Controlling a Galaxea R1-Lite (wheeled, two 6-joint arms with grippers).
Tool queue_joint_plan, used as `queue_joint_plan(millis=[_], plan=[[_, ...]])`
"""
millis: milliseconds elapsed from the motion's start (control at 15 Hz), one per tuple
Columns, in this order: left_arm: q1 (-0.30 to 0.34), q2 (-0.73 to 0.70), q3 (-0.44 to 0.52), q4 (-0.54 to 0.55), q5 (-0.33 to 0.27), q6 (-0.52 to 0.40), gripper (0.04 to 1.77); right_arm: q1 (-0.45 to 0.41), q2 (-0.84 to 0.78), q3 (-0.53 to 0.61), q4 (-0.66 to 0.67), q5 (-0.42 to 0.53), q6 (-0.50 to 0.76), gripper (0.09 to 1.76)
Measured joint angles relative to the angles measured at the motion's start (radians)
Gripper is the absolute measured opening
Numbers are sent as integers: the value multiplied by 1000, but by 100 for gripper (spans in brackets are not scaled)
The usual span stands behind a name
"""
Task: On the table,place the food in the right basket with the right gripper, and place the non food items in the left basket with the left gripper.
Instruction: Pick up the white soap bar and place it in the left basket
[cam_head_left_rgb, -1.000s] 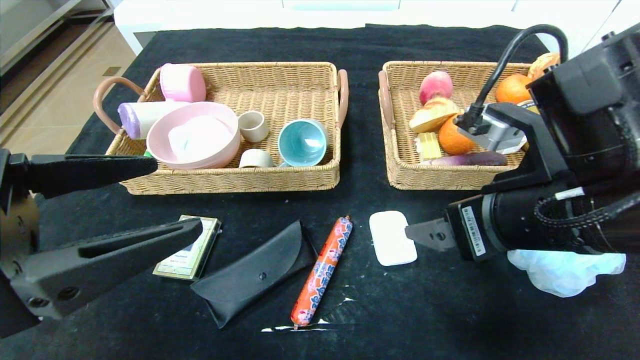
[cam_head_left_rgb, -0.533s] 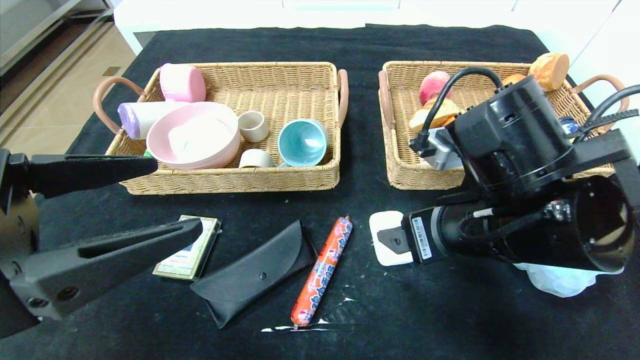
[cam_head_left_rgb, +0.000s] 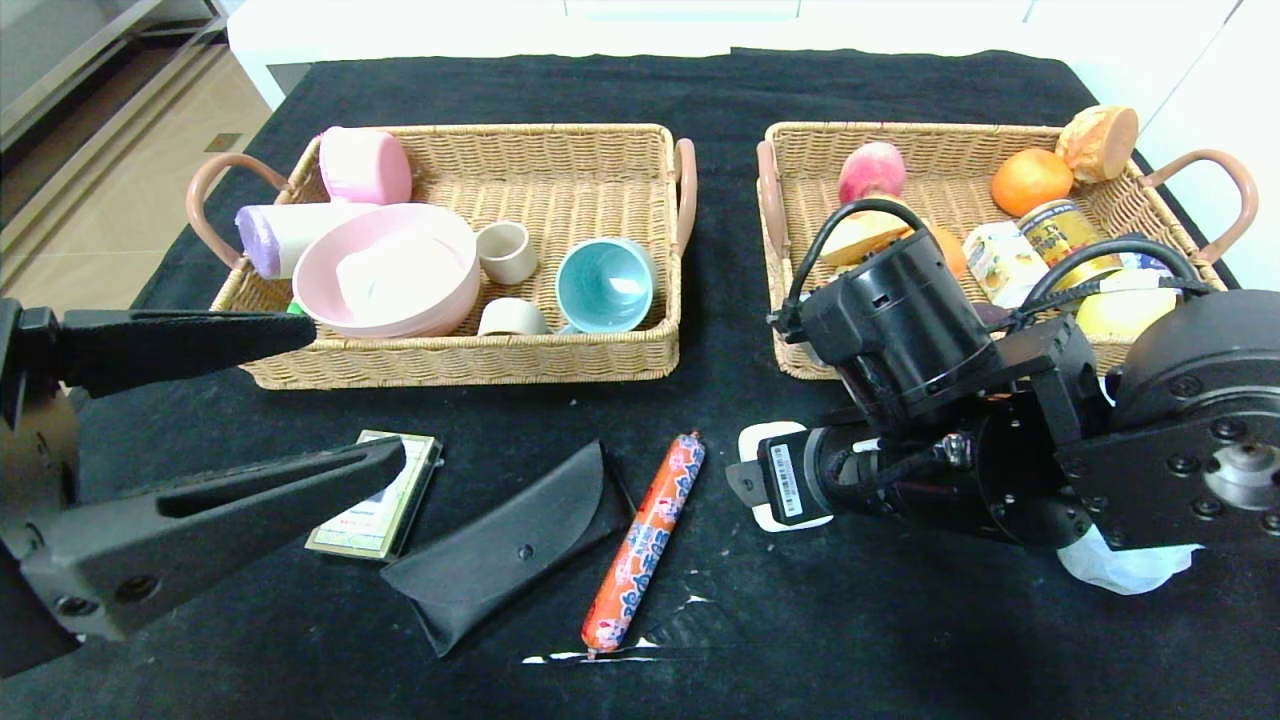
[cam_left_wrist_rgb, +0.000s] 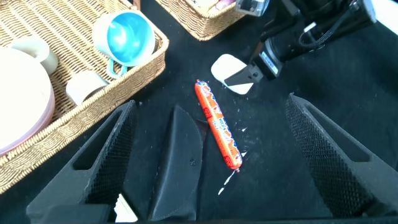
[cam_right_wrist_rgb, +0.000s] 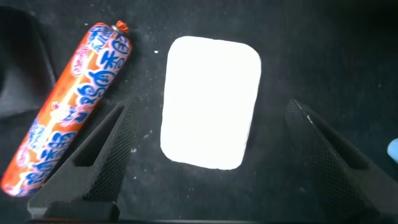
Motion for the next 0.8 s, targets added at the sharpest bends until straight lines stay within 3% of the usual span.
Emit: queue_joint_plan(millis=[800], plan=[[-1,2,1,1,-1,0,172,-5,48,-8,-4,-6,-1,170]])
